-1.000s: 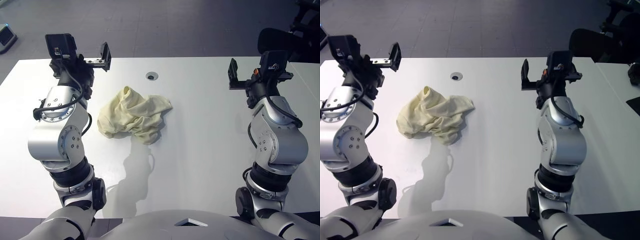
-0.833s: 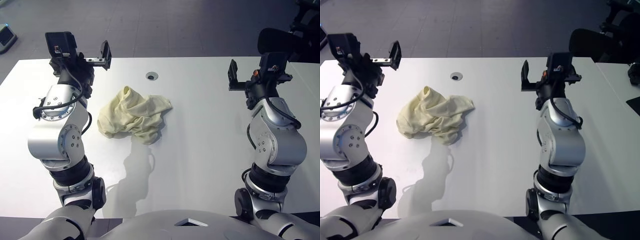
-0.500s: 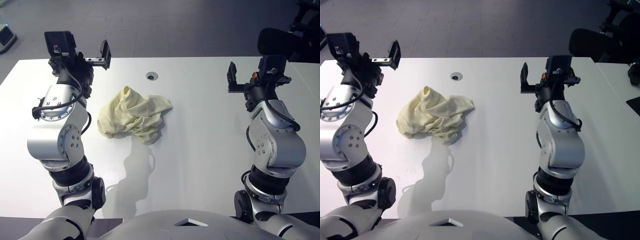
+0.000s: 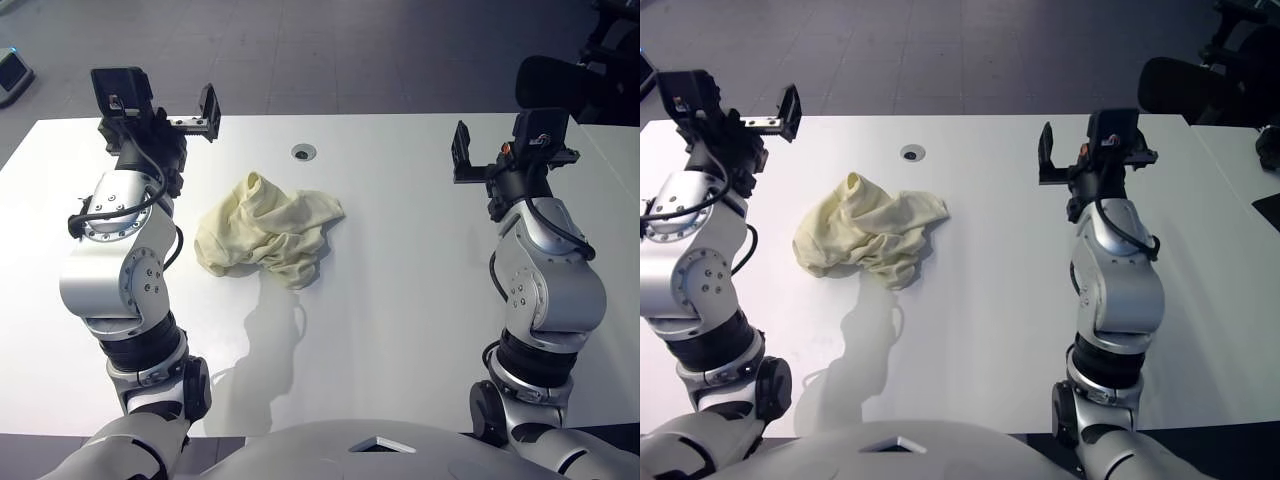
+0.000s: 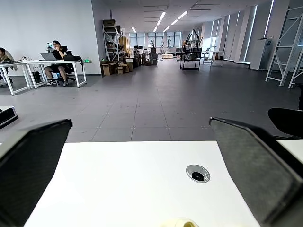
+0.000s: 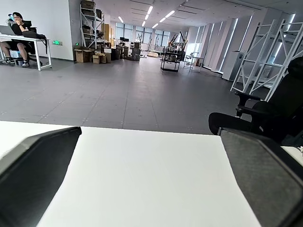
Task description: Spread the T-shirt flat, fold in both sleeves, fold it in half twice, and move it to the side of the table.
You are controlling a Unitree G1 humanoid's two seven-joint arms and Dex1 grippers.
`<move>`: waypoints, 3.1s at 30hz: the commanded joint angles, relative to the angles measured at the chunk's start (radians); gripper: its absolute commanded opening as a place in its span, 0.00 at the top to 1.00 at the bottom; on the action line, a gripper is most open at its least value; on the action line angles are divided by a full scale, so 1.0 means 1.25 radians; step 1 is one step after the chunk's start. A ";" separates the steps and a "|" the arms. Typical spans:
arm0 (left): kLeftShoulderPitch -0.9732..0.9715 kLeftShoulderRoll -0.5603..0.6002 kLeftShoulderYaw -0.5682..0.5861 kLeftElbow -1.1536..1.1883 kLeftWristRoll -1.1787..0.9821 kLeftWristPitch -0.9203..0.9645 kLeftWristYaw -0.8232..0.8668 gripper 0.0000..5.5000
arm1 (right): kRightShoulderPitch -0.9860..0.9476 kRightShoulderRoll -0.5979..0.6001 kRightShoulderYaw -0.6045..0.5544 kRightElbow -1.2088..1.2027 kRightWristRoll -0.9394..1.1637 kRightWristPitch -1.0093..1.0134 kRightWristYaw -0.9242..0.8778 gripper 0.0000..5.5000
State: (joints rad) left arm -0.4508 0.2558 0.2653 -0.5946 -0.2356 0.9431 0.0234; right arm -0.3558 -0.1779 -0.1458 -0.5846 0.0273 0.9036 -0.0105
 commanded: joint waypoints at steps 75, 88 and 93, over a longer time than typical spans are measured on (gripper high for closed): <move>0.213 0.364 -0.277 0.028 0.175 -0.143 -0.518 0.02 | 0.019 -0.196 0.327 0.029 0.022 -0.054 0.301 0.02; 0.223 0.262 -0.516 0.357 0.378 -0.458 -0.421 0.02 | 0.038 -0.197 0.303 0.021 0.021 -0.043 0.299 0.02; 0.252 0.240 -0.567 0.287 0.396 -0.451 -0.447 0.02 | 0.066 -0.227 0.332 0.016 0.024 -0.012 0.332 0.02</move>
State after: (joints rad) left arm -0.1729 0.5643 -0.4081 -0.2160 0.2441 0.3575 -0.5019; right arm -0.2872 -0.4366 0.2455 -0.5537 0.0581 0.8686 0.3837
